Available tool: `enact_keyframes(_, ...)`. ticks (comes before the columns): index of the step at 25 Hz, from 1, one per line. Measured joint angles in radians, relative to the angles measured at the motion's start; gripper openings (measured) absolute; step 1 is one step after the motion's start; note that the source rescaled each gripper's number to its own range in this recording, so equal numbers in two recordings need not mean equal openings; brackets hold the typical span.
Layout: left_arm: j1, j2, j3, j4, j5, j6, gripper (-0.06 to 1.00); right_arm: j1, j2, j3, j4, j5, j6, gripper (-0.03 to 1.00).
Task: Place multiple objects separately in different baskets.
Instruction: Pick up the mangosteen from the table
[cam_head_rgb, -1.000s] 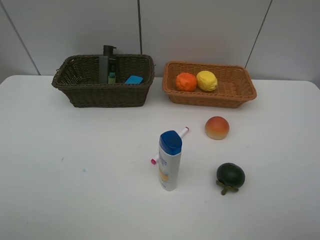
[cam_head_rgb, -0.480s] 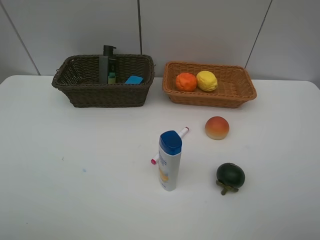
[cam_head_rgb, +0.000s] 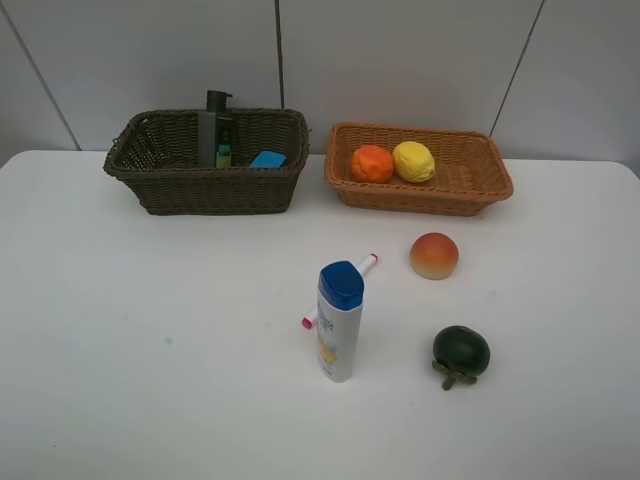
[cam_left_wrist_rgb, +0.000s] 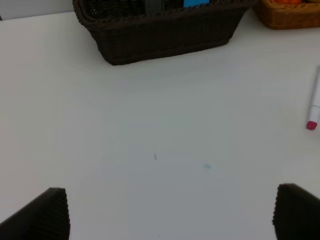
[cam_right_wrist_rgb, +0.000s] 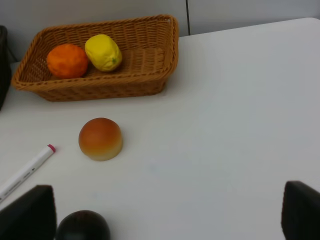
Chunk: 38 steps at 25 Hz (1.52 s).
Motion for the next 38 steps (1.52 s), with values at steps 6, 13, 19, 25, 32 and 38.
enact_keyframes(6, 0.083, 0.0, 0.0, 0.0, 0.0, 0.001, 1.0, 0.0, 0.0, 0.0, 0.0, 0.0, 0.0, 1.0)
enact_keyframes(13, 0.204, 0.0, 0.0, 0.0, 0.0, 0.002, 1.0, 0.0, 0.0, 0.0, 0.0, 0.0, 0.0, 1.0)
enact_keyframes(19, 0.206, 0.0, 0.0, 0.0, 0.0, 0.002, 1.0, 0.0, 0.095, -0.001, 0.0, 0.0, 0.001, 1.0)
enact_keyframes(25, 0.206, 0.0, 0.0, 0.0, 0.0, 0.002, 1.0, 0.0, 0.484, -0.039, -0.023, -0.042, 0.005, 1.0)
enact_keyframes(32, 0.206, 0.0, 0.0, 0.0, 0.0, 0.002, 1.0, 0.0, 0.952, -0.201, -0.01, -0.094, 0.004, 1.0)
enact_keyframes(38, 0.206, 0.0, 0.001, 0.0, 0.0, 0.002, 1.0, 0.003, 1.215, -0.272, 0.1, -0.083, -0.005, 1.0)
